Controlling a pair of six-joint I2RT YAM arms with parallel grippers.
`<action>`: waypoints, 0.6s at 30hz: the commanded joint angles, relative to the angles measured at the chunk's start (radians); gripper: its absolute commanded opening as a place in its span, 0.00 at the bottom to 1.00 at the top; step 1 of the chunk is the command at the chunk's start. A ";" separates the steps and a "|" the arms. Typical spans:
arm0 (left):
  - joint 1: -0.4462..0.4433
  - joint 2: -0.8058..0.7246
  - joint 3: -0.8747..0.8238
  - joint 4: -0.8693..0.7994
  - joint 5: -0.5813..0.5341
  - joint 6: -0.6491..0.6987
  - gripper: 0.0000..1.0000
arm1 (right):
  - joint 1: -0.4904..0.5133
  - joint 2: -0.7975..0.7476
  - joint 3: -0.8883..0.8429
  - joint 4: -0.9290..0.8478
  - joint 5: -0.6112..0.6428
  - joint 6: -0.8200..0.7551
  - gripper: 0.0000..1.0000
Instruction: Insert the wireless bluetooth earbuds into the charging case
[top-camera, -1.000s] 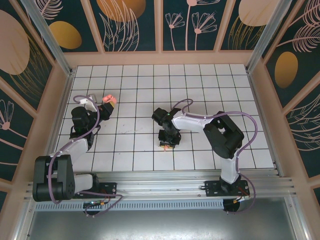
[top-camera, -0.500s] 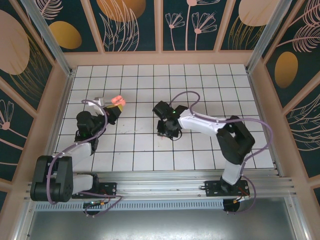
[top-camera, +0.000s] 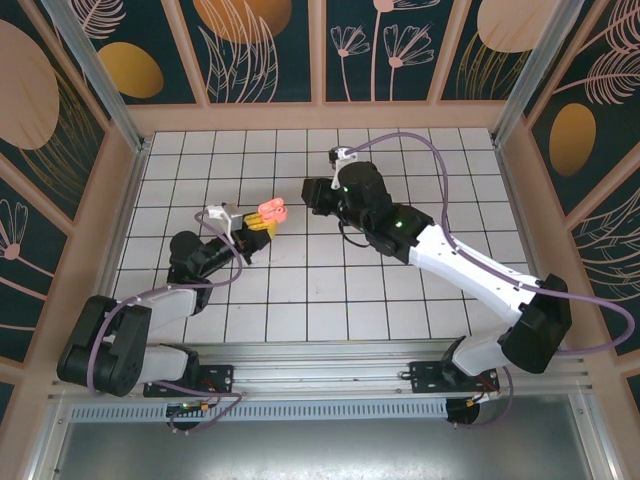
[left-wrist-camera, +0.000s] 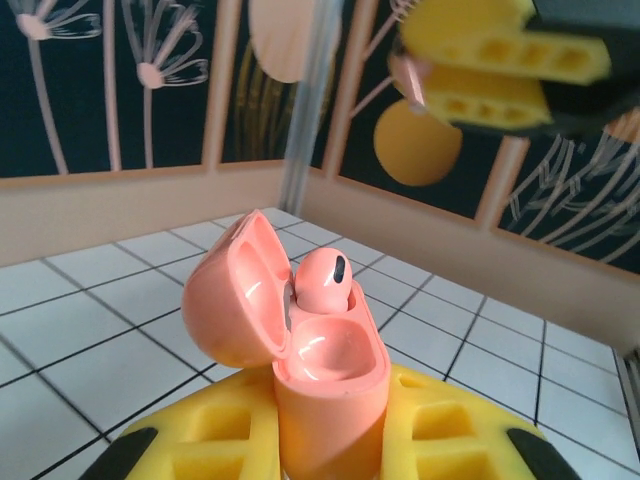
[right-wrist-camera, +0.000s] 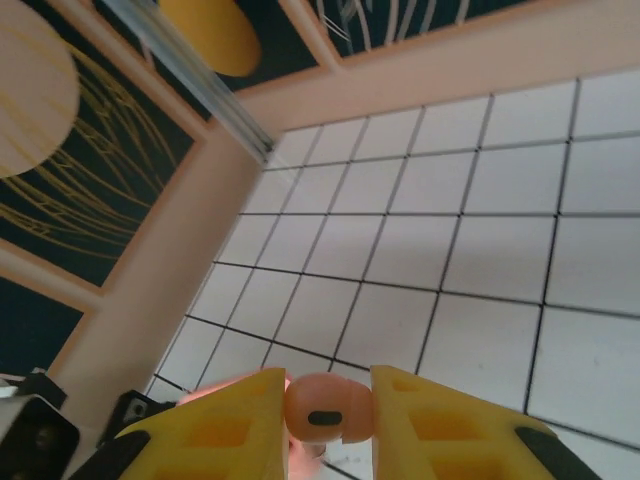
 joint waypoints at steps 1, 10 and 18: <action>-0.018 0.013 0.054 0.038 0.055 0.113 0.14 | 0.043 0.000 -0.019 0.121 -0.025 -0.176 0.24; -0.067 0.002 0.101 -0.053 0.064 0.218 0.13 | 0.096 0.030 -0.039 0.183 -0.019 -0.240 0.24; -0.071 -0.005 0.107 -0.052 0.045 0.206 0.13 | 0.108 0.036 -0.107 0.228 -0.007 -0.226 0.24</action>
